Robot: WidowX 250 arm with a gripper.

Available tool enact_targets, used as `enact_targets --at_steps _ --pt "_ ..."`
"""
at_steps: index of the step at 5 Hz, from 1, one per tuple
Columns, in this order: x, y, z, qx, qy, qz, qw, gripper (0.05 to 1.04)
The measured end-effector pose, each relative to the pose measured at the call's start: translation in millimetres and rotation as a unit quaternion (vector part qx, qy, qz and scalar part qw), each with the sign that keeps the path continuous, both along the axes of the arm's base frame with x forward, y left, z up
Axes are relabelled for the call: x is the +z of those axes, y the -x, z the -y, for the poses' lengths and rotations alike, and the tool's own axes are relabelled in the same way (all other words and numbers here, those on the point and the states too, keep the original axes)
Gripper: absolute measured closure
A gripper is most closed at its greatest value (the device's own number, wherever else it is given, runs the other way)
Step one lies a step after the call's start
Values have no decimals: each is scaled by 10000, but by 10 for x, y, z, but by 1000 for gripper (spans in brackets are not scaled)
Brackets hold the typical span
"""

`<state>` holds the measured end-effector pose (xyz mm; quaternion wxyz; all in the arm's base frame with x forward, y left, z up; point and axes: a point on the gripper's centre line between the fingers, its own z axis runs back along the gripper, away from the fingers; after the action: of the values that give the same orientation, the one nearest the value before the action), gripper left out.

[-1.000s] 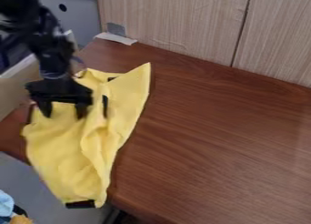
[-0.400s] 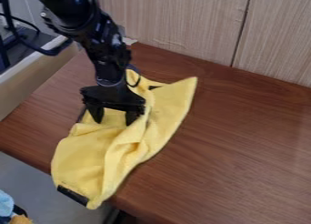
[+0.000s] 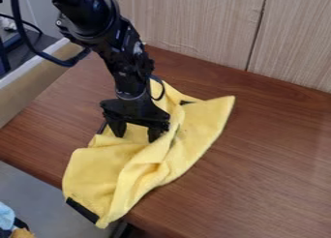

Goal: Move the clothe from left to right

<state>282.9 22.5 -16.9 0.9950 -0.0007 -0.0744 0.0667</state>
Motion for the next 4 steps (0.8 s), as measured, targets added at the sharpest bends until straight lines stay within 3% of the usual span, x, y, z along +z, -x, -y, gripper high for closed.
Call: enact_targets --at_steps 2,4 --pt "118 56 126 -231 101 26 9997 84" --pt "410 17 16 -149 3 356 9993 84"
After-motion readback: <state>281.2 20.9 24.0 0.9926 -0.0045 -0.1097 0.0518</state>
